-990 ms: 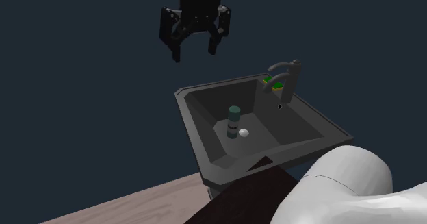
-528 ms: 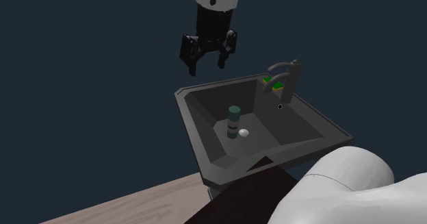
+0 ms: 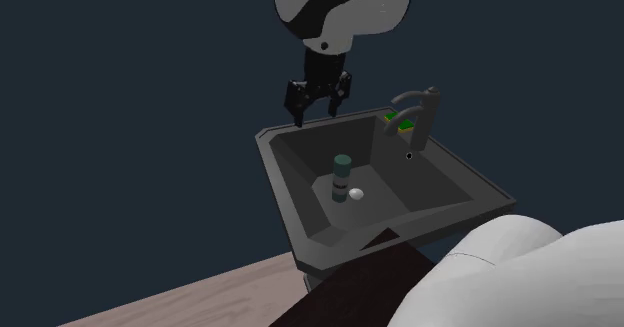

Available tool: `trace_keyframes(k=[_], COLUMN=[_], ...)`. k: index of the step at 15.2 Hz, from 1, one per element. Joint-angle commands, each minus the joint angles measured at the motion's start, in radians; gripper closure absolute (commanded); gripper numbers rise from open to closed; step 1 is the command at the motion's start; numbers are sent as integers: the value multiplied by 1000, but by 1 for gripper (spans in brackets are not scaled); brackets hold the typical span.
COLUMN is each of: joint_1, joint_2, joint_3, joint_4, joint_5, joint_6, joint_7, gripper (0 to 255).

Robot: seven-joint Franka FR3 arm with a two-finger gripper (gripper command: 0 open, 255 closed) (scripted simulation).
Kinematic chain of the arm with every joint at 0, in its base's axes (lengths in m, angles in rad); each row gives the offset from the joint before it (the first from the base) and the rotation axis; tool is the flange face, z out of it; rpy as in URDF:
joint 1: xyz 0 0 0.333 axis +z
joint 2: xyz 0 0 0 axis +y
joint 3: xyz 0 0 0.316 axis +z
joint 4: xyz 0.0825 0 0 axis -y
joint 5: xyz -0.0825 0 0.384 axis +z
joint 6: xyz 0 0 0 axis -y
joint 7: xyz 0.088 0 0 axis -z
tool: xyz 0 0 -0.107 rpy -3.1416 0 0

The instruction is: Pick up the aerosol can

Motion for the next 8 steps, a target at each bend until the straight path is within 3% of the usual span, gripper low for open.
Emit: trace_keyframes(k=[1, 8], joint_1=[-4, -9], joint_2=[69, 303], joint_3=[-31, -131], joint_4=[2, 48], joint_5=[-2, 35], joint_6=[60, 217], joint_7=[-35, -166], gripper=[0, 0])
